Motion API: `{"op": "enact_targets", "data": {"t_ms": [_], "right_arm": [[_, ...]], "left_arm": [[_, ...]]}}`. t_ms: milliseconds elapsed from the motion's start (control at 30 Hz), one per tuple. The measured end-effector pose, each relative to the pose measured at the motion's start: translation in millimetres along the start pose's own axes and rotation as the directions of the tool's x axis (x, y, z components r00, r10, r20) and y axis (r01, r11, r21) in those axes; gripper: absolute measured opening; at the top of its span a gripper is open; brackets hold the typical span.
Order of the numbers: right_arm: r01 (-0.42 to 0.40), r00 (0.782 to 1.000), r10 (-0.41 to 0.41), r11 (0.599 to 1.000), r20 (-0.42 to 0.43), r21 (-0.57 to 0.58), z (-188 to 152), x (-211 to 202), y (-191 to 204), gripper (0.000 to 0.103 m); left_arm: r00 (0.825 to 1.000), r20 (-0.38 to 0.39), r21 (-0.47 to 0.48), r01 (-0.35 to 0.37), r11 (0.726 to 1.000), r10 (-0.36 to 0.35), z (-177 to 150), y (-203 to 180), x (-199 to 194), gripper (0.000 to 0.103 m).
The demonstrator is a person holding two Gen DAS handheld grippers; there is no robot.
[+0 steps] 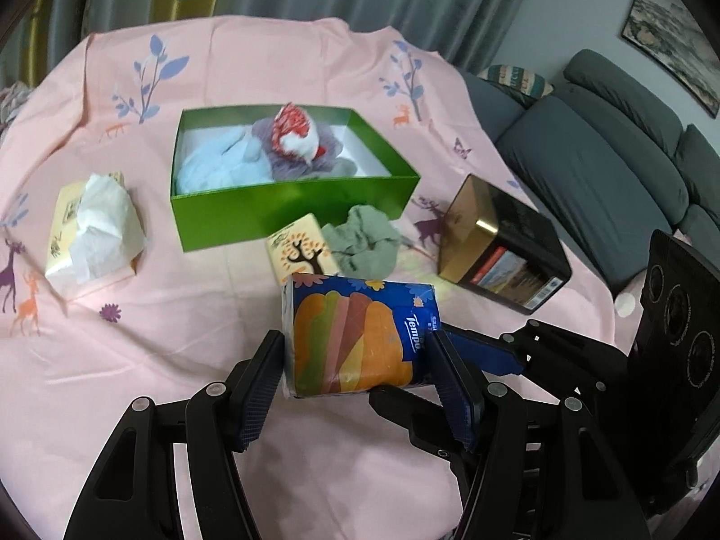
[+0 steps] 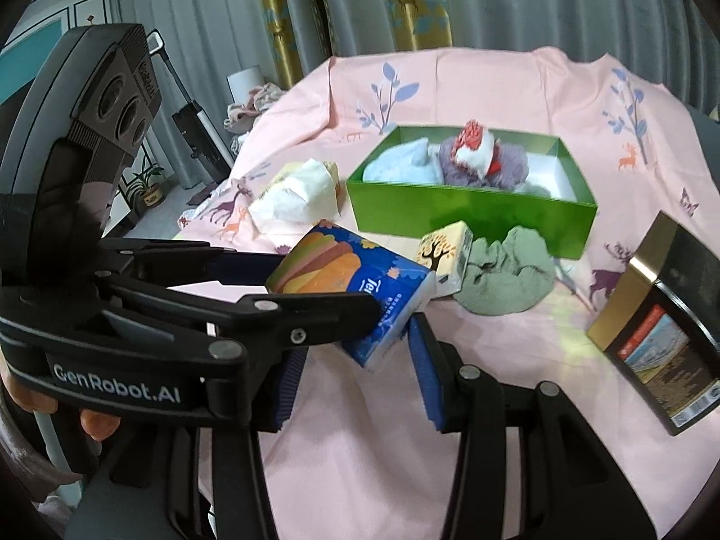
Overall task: Organize soft objects
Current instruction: 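Lift the colourful tissue pack with both grippers and carry it over the green box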
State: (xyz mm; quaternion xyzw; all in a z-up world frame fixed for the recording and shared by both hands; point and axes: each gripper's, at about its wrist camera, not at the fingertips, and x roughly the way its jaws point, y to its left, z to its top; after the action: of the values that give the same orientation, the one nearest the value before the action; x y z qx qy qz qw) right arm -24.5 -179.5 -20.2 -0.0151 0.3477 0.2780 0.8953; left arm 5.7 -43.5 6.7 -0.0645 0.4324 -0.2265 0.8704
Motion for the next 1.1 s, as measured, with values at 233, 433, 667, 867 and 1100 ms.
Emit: {"op": "enact_targets", "data": {"t_ms": [233, 433, 667, 867, 1100], "right_arm": [[0.002, 0.999, -0.002, 1.0, 0.044, -0.008, 2, -16, -2, 0.045], [0.005, 0.997, -0.004, 1.0, 0.071, -0.005, 3, -23, -6, 0.045], [0.004, 0.996, -0.003, 1.0, 0.094, -0.003, 7, -24, -13, 0.045], [0.001, 0.994, 0.0, 1.0, 0.107, -0.004, 16, -18, -19, 0.045], [-0.014, 0.992, 0.014, 1.0, 0.124, -0.001, 33, -7, -30, 0.045]], "left_arm": [[1.0, 0.02, 0.042, -0.017, 0.999, 0.016, 5, -16, -8, 0.065], [0.999, 0.027, 0.052, -0.019, 0.998, 0.018, 11, -24, -8, 0.065], [0.999, 0.03, 0.062, -0.025, 0.998, 0.023, 20, -27, -6, 0.065], [0.999, 0.034, 0.067, -0.034, 0.997, 0.032, 32, -24, 0, 0.065], [0.997, 0.043, 0.091, -0.07, 0.993, 0.066, 52, -21, 8, 0.065]]}}
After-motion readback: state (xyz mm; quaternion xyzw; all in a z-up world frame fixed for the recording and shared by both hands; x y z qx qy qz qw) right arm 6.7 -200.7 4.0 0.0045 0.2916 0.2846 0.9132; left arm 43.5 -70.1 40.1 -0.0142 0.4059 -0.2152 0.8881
